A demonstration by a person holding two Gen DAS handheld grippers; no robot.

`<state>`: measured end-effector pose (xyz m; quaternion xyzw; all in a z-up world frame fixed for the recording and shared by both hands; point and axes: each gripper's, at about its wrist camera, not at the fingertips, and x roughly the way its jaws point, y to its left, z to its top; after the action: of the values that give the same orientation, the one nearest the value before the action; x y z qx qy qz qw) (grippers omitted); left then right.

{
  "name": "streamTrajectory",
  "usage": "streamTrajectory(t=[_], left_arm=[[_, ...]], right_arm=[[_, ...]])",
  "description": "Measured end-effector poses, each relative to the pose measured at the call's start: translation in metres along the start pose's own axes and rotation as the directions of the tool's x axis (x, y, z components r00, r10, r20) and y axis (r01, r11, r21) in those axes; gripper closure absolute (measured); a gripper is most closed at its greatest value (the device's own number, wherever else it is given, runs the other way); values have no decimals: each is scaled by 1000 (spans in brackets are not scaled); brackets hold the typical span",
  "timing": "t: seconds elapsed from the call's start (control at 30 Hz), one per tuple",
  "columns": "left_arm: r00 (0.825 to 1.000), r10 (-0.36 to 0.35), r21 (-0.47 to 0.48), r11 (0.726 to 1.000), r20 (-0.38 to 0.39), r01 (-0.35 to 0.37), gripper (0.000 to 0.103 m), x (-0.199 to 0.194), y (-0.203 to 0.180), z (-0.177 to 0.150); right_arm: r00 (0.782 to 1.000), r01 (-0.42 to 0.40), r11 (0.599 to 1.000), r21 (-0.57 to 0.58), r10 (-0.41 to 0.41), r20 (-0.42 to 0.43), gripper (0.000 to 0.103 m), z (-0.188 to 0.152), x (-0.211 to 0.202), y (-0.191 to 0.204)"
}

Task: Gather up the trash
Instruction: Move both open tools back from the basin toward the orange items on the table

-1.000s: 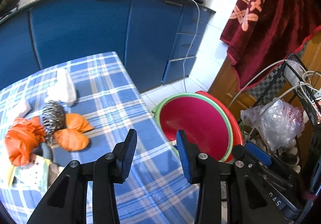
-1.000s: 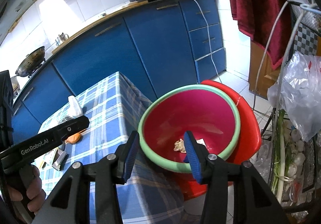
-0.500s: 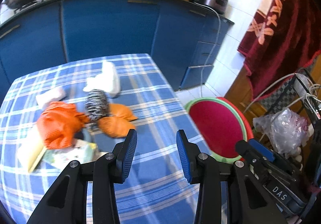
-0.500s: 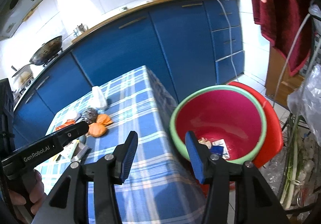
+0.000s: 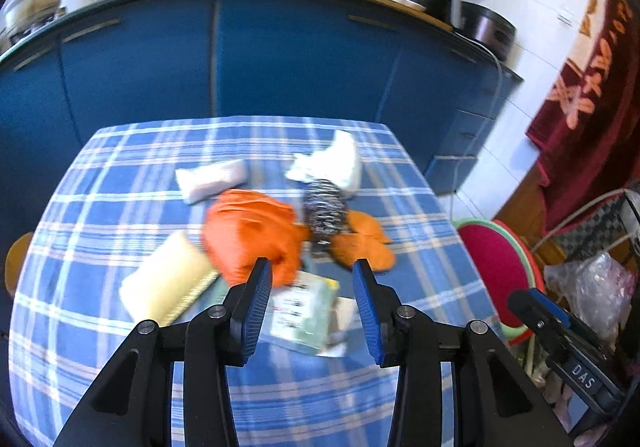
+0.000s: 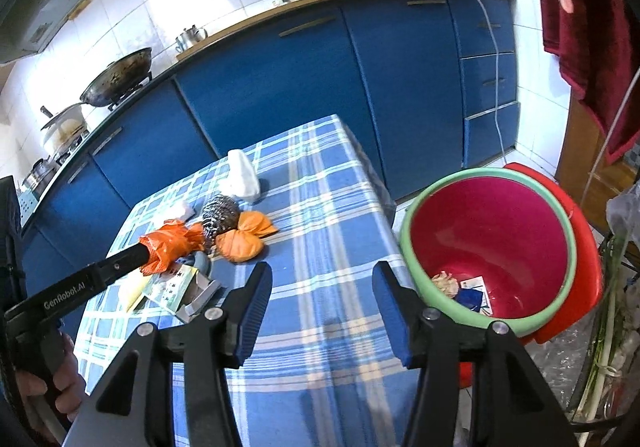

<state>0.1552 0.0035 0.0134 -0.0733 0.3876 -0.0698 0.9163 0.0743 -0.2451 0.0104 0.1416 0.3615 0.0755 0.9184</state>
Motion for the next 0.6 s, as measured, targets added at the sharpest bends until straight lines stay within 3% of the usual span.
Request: streamTrajectory(t=[0.23,0.33,0.6], left_arm=[[999,31,-38,999,-6,-31,59,12,25,6],[999,35,-46,998,-16,-36,52,22,32,11],[998,49,-61,997,-48,-52,45,50,37,19]], right_arm=[[1000,2,1000,-27,-3,-25,46,0,13,15],[999,6,999,-31,-8,-34,45,0,17,19],[998,18,999,-45,-21,-52,43,2,28,26]])
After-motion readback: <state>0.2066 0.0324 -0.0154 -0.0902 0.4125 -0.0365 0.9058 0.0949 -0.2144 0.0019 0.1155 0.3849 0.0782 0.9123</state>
